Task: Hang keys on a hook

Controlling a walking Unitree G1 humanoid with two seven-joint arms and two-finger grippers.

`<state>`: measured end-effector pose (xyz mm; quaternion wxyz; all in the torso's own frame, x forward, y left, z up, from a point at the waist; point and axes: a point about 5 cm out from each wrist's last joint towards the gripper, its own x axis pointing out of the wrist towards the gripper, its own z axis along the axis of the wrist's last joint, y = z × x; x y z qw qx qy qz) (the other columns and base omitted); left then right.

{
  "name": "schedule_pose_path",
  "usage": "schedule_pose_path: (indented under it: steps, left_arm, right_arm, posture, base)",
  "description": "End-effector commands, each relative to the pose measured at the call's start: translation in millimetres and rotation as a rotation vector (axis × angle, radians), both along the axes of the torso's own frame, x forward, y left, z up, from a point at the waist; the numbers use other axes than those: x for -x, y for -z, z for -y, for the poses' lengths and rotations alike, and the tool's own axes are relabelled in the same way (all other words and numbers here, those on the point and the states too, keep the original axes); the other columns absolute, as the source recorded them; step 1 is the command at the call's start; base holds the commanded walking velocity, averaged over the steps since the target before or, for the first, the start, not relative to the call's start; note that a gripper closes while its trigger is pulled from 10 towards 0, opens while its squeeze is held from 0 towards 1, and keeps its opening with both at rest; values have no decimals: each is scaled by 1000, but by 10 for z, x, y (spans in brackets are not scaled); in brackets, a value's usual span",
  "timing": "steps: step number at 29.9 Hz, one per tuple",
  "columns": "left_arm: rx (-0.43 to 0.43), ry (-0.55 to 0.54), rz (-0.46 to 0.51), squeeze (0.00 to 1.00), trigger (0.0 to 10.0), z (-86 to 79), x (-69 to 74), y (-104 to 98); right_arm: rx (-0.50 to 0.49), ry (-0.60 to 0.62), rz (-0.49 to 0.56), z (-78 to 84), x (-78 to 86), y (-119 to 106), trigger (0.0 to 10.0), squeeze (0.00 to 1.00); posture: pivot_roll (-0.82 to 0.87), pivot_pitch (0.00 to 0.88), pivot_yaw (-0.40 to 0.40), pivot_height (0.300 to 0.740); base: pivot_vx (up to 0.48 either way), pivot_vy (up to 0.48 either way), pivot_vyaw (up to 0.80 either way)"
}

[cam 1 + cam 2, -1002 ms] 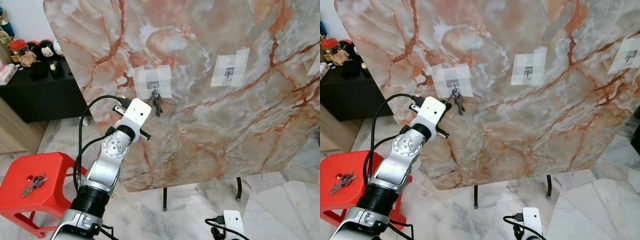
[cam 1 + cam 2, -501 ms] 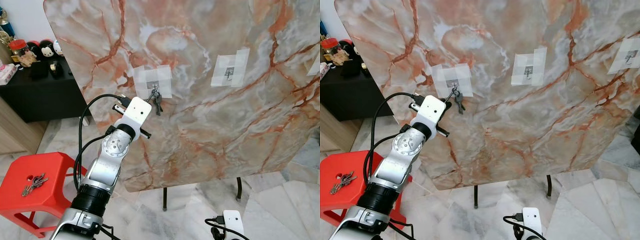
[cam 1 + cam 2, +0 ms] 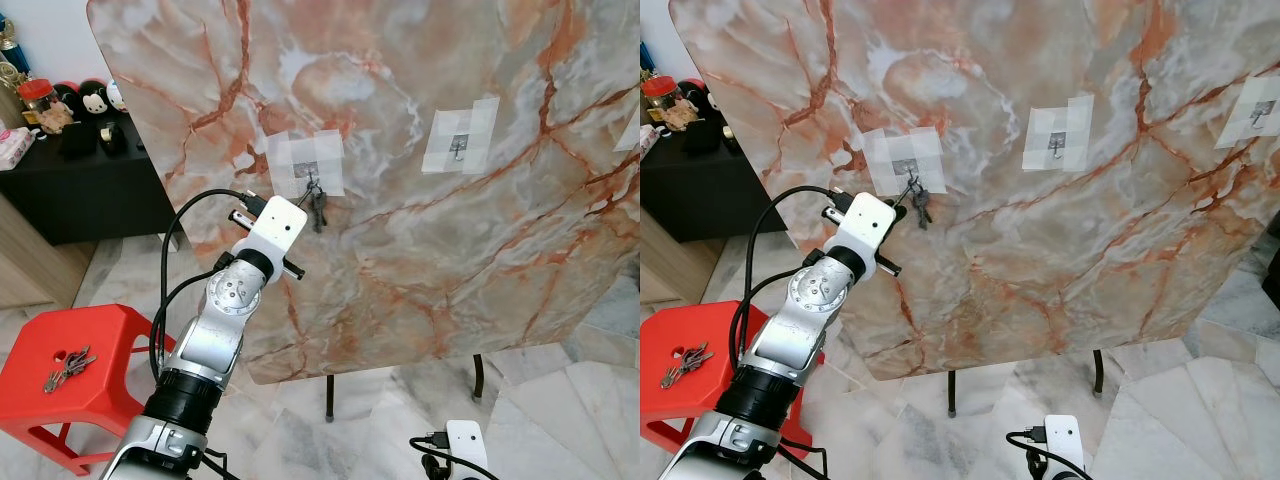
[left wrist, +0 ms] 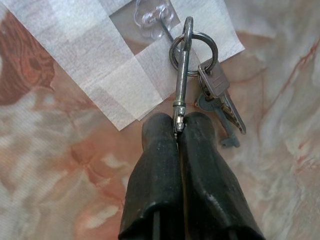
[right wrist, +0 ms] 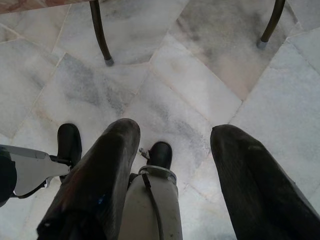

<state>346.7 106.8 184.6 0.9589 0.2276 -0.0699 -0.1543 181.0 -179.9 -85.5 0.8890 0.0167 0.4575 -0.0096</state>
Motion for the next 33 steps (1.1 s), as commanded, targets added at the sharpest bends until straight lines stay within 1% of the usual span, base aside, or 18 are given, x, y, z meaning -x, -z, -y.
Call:
schedule_pose_path:
  steps: [1, 11, 12, 13, 14, 15, 16, 17, 18, 33]
  left_arm:
    - [-27, -13, 7, 0, 10000, -5, -25, -37]
    - [-42, -10, 4, 0, 10000, 4, -23, -26]
    - [-42, -10, 3, 55, 10000, 3, -24, -26]
    - [-42, -10, 3, 227, 10000, 2, -24, -26]
    - [-42, -10, 2, 580, 10000, 2, -24, -24]
    - [-42, -10, 2, 580, 10000, 2, -24, -23]
    - [-41, -9, -1, 902, 10000, 2, -24, -20]
    - [-41, -8, -2, 902, 10000, 2, -24, -19]
    - [-41, -8, -3, 1000, 10000, 1, -23, -17]
    - [-36, -13, -11, 1000, 10000, -20, -20, -8]
  right_arm:
    - [-6, -4, -9, -21, 13, 9, 10000, 0]
    - [-6, -3, -9, -21, 11, 9, 10000, 0]
    - [-6, -4, -9, -21, 11, 9, 10000, 0]
    - [-6, -4, -9, -21, 11, 9, 10000, 0]
    - [-6, -3, -9, -21, 11, 9, 10000, 0]
    - [-6, -3, -9, -21, 11, 9, 10000, 0]
    - [-6, -3, -8, -21, 10, 8, 10000, 0]
    - [-6, -3, -8, -21, 10, 8, 10000, 0]
    - [-6, -3, -8, -21, 10, 8, 10000, 0]
    - [-7, -1, -7, -22, 10, 8, 10000, 0]
  posture:
    - [96, 78, 36, 740]
    - [95, 77, 35, 740]
    - [96, 77, 35, 740]
    - [95, 77, 36, 740]
    - [96, 77, 35, 740]
    - [96, 77, 36, 740]
    - [96, 77, 36, 740]
    - [96, 77, 36, 740]
    - [95, 77, 36, 740]
    - [95, 78, 36, 740]
  base:
    - [0, 0, 0]
    - [0, 0, 0]
    - [0, 0, 0]
    - [0, 0, 0]
    - [0, 0, 0]
    - [0, 0, 0]
    - [0, 0, 0]
    - [0, 0, 0]
    - [0, 0, 0]
    - [0, 0, 0]
